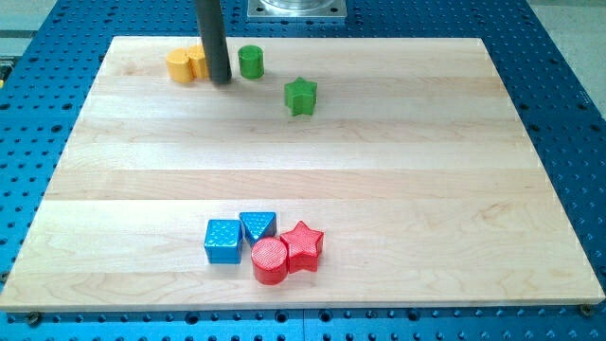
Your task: Push the green star into the green circle
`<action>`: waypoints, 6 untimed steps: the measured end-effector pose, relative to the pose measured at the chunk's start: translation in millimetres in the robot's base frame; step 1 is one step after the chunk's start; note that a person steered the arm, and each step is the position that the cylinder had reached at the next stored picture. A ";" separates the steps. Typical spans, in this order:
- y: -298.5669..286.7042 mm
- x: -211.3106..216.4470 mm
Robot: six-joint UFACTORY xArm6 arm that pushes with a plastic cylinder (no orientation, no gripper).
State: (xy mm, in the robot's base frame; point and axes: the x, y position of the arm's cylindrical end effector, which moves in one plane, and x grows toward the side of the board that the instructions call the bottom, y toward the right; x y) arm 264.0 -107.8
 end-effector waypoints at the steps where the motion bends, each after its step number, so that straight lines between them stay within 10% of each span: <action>1: 52.1 -6.7; 4: 90.9 116.4; 6: 127.9 62.1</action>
